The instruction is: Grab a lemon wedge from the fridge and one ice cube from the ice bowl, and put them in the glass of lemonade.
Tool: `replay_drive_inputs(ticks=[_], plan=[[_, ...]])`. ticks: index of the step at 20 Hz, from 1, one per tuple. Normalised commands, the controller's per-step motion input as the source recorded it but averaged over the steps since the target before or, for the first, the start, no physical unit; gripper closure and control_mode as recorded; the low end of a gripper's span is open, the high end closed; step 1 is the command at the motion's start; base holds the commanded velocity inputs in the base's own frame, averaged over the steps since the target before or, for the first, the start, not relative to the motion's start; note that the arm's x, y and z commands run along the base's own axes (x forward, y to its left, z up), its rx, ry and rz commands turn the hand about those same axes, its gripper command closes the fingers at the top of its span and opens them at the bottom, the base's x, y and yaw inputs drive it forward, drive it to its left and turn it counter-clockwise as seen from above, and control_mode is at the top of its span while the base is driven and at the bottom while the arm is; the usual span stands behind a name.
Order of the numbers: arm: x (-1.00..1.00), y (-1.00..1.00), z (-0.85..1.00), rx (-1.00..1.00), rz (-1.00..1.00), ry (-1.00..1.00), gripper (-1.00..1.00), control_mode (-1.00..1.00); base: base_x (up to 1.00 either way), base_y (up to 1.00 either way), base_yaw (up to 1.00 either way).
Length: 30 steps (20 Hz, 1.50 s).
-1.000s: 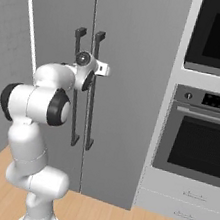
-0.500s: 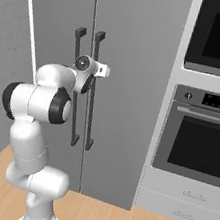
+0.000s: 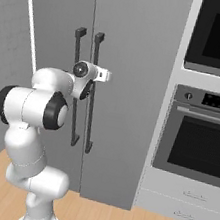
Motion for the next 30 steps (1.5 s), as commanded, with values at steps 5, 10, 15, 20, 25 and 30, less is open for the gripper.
replay_drive_inputs(ticks=[5,10,15,20,25,30], plan=[[-1.00,-0.68,0.58,0.06,-0.28,-0.26,1.00,-1.00,0.00,0.00,0.00],[-1.00,-0.72,0.84,0.10,-0.33,-0.20,1.00,-1.00,0.00,0.00,0.00],[-1.00,-0.75,1.00,0.17,-0.37,-0.10,-1.00,-1.00,0.00,0.00,0.00],[-1.00,-0.40,0.97,0.19,-0.29,-0.02,-1.00,-1.00,0.00,0.00,0.00],[-0.79,0.79,0.88,0.00,-0.15,-0.23,-1.00,-1.00,0.00,0.00,0.00],[0.07,0.85,0.32,0.00,-0.42,-0.06,-1.00,-1.00,0.00,0.00,0.00]])
